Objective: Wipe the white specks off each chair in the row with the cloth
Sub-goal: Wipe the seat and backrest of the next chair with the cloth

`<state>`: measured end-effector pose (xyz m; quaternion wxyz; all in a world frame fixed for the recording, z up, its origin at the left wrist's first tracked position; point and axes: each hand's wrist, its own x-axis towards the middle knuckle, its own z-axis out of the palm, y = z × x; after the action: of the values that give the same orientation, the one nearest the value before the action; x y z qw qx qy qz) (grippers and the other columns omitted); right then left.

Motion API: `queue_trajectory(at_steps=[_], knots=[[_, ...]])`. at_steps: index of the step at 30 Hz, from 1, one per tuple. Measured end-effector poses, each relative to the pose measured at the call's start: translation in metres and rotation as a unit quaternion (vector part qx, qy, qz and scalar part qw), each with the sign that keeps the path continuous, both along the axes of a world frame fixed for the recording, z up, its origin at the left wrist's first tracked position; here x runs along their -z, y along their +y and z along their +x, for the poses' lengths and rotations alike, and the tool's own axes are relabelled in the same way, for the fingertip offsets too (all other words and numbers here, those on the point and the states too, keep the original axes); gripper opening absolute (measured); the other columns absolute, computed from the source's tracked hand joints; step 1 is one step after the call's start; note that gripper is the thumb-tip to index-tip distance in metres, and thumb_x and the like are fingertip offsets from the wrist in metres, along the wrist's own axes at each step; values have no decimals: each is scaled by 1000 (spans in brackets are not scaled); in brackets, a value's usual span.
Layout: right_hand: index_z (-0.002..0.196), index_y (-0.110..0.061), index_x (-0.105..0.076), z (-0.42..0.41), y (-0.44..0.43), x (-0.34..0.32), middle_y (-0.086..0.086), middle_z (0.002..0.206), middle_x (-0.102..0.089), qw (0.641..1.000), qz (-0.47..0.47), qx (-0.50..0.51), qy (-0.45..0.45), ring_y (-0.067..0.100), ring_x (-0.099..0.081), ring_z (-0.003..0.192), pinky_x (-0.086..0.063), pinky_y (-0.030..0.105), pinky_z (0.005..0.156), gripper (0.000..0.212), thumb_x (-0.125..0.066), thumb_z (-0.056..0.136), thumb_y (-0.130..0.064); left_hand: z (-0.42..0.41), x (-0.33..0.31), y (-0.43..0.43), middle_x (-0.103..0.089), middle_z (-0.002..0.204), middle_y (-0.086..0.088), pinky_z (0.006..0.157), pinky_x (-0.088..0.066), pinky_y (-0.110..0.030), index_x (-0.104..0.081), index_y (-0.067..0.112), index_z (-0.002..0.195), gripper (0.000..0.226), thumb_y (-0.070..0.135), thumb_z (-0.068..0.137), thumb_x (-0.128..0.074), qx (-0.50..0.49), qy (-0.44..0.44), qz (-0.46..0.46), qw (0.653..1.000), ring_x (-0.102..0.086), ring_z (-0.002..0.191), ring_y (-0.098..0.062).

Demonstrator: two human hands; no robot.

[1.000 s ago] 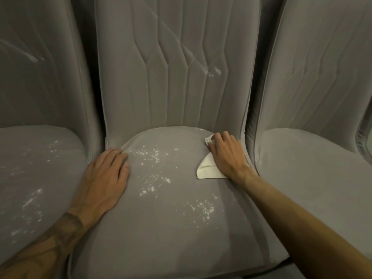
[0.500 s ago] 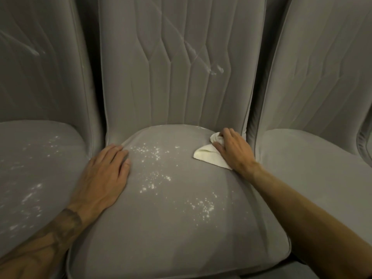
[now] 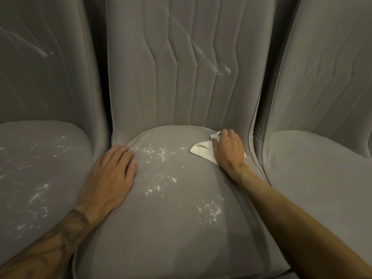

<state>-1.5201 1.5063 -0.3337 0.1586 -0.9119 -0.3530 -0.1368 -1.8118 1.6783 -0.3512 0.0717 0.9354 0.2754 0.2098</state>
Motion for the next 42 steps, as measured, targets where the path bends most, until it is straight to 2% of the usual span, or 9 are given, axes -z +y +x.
queue_trajectory(at_steps=[5, 12, 17, 24, 27, 31, 37, 39, 42], knots=[[102, -7, -54, -16, -24, 4, 13, 103, -55, 986, 5, -156, 53, 31, -53, 94, -40, 38, 83, 27, -56, 98, -34, -1, 2, 2, -58, 140, -7, 115, -41, -46, -61, 10, 133, 50, 39, 106, -31, 3, 8, 1, 1000, -46, 139, -25], [104, -3, -57, 1, 8, 0, 18, 108, -57, 995, 41, -37, 80, 38, -55, 101, -41, 43, 89, 33, -56, 98, -35, 1, -2, -3, -59, 140, -6, 112, -39, -43, -63, 11, 131, 48, 39, 105, -33, -4, -5, -3, 1000, -46, 138, -23], [105, -9, -55, -28, -1, 2, 14, 104, -57, 977, -7, -200, 79, 32, -53, 98, -39, 39, 87, 31, -56, 98, -39, -1, 2, 2, -58, 140, -7, 115, -38, -44, -62, 11, 132, 49, 40, 106, -32, 4, -1, -6, 1000, -46, 139, -24], [106, -1, -56, 17, 3, -1, 21, 109, -56, 998, 13, -18, 51, 42, -54, 101, -40, 47, 88, 34, -52, 100, -35, 1, 2, 2, -58, 141, -8, 114, -43, -49, -62, 10, 133, 52, 41, 105, -31, -4, 2, -11, 1000, -47, 139, -26], [106, -1, -56, -21, 24, 4, 21, 108, -57, 993, 37, -76, 77, 40, -53, 102, -37, 42, 91, 34, -53, 100, -34, 0, 1, 1, -58, 142, -7, 113, -42, -48, -62, 11, 133, 51, 41, 105, -31, -8, 5, -11, 1000, -46, 140, -25], [104, -6, -54, -28, -5, 4, 16, 105, -56, 978, -9, -199, 59, 36, -53, 98, -39, 40, 89, 31, -53, 100, -37, 0, 2, 1, -57, 143, -7, 112, -43, -49, -61, 11, 134, 53, 42, 105, -30, -7, 8, -15, 1000, -46, 140, -24], [101, 0, -58, -1, 0, -9, 23, 103, -59, 999, 6, -6, 36, 42, -58, 94, -45, 46, 83, 28, -56, 99, -28, 1, 3, 2, -59, 139, -6, 112, -43, -47, -62, 12, 129, 47, 39, 105, -32, -5, 3, -5, 1000, -47, 138, -25], [88, 4, -61, -25, 25, -6, 26, 87, -61, 999, 27, -36, 25, 45, -61, 79, -52, 46, 70, 19, -71, 88, -12, 1, 2, 1, -58, 138, -5, 112, -44, -47, -62, 13, 128, 44, 38, 105, -34, -4, -2, -6, 1000, -47, 138, -24], [99, 1, -58, -59, 34, 2, 24, 99, -59, 989, 37, -134, 56, 41, -55, 93, -44, 46, 86, 28, -60, 98, -27, -1, 2, 2, -58, 138, -5, 112, -44, -47, -62, 13, 128, 43, 37, 105, -35, -2, -1, -4, 1000, -47, 138, -24]])
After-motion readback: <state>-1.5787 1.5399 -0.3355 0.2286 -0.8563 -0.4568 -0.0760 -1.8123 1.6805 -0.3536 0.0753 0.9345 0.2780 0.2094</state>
